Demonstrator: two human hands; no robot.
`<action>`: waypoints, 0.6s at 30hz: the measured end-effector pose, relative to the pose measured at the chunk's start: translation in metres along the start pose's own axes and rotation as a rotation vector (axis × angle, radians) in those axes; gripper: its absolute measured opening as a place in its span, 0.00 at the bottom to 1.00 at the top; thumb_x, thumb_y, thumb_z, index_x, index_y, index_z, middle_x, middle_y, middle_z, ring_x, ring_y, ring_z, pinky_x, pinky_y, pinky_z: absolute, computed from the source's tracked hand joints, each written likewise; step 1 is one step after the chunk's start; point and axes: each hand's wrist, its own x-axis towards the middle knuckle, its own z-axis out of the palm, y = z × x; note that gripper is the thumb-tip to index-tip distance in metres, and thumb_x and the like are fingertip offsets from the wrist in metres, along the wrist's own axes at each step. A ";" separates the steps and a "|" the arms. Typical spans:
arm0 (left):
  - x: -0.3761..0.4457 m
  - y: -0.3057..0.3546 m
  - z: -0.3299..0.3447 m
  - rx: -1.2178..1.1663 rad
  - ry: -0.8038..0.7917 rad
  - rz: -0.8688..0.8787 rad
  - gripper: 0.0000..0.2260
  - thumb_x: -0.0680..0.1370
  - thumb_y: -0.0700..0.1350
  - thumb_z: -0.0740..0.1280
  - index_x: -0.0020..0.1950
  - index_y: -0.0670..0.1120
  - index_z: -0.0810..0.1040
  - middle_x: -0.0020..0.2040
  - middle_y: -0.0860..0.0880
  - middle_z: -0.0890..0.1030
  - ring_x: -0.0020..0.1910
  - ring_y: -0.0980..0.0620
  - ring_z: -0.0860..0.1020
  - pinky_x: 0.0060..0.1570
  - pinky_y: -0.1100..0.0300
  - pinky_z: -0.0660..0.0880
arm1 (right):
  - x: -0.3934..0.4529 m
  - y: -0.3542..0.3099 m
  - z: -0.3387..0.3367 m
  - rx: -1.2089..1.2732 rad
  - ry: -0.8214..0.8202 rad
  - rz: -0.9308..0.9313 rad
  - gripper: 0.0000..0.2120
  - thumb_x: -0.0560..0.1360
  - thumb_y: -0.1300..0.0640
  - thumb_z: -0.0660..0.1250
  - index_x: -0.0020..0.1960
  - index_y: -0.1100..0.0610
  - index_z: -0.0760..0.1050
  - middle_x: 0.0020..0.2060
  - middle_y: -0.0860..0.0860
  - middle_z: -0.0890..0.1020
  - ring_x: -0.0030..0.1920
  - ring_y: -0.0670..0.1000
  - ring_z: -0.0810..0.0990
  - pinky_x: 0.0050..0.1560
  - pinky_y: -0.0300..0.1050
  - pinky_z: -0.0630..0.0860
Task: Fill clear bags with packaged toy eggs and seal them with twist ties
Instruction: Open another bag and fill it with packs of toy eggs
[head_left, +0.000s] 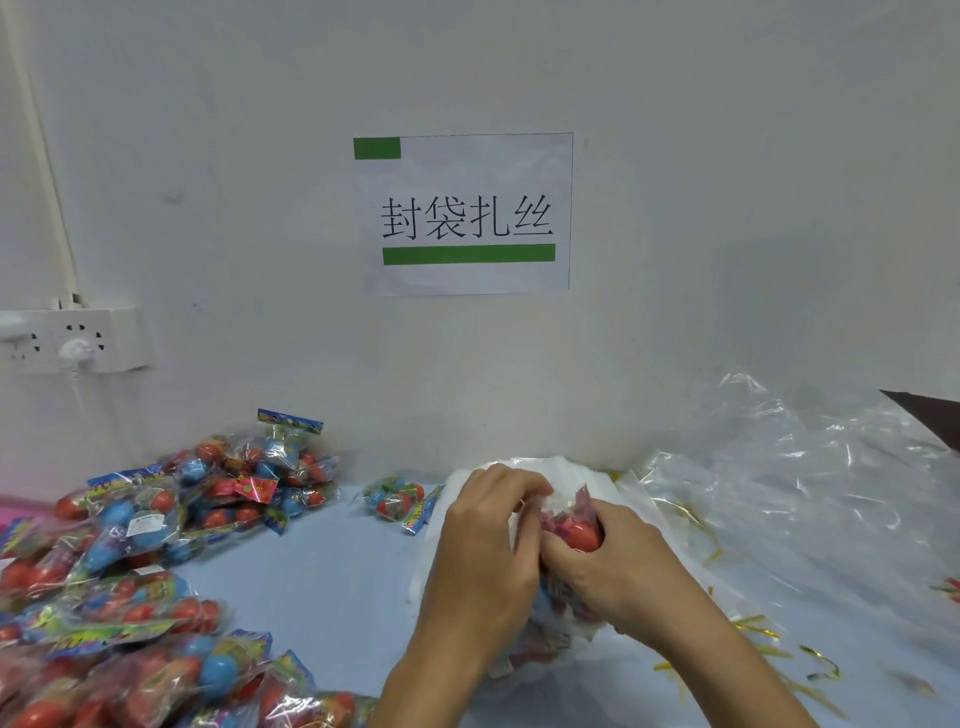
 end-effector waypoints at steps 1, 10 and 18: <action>0.000 0.001 0.001 -0.006 0.005 -0.008 0.09 0.78 0.36 0.67 0.50 0.50 0.80 0.46 0.59 0.79 0.48 0.59 0.76 0.48 0.72 0.70 | 0.000 0.001 0.000 -0.007 0.009 0.000 0.12 0.71 0.41 0.69 0.40 0.50 0.76 0.32 0.45 0.82 0.34 0.46 0.79 0.34 0.43 0.75; -0.002 -0.009 0.002 -0.022 -0.168 -0.375 0.16 0.76 0.38 0.66 0.60 0.54 0.69 0.49 0.54 0.78 0.47 0.57 0.78 0.49 0.57 0.78 | -0.001 -0.005 0.012 0.069 0.266 -0.119 0.17 0.68 0.47 0.75 0.51 0.40 0.71 0.42 0.41 0.82 0.44 0.44 0.82 0.49 0.47 0.79; -0.003 -0.005 0.001 0.017 -0.178 -0.355 0.14 0.75 0.34 0.59 0.55 0.51 0.72 0.50 0.53 0.77 0.50 0.52 0.76 0.52 0.51 0.76 | 0.003 -0.004 0.020 0.123 0.256 -0.083 0.13 0.67 0.45 0.75 0.45 0.48 0.75 0.37 0.44 0.83 0.39 0.44 0.81 0.46 0.48 0.80</action>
